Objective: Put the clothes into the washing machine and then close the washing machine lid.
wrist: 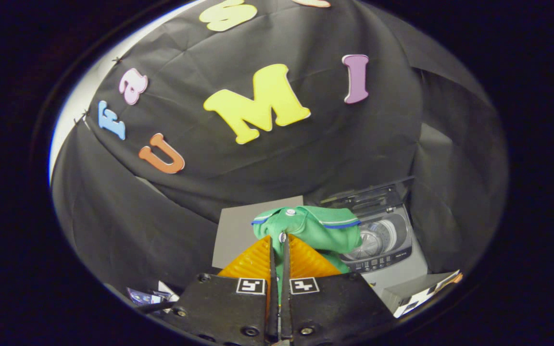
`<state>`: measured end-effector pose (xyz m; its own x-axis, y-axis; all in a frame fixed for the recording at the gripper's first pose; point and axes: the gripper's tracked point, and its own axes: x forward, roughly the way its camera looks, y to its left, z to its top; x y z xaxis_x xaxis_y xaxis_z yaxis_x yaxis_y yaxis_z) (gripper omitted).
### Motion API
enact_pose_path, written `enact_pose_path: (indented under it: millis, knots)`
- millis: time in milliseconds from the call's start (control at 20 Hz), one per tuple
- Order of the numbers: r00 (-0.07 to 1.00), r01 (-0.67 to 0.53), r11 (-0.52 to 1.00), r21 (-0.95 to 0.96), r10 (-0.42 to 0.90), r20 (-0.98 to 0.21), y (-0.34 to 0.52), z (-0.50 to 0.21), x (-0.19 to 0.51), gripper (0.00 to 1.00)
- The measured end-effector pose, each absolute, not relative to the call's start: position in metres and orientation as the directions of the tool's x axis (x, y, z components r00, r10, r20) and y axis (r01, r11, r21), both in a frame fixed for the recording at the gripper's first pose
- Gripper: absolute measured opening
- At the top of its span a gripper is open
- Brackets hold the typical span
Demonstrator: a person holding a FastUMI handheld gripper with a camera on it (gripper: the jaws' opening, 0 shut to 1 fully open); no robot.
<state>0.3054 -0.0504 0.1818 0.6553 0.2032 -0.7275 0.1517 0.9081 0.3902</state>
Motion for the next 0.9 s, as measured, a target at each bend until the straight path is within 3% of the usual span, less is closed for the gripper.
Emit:
enact_pose_path:
  millis: [200, 900]
  knots:
    - [0.663, 0.145, 0.910, 0.389, 0.202, -0.721, -0.086, 0.162, 0.319, 0.06]
    - [0.543, 0.281, 0.883, 0.377, 0.178, -0.821, -0.175, 0.038, 0.342, 0.06]
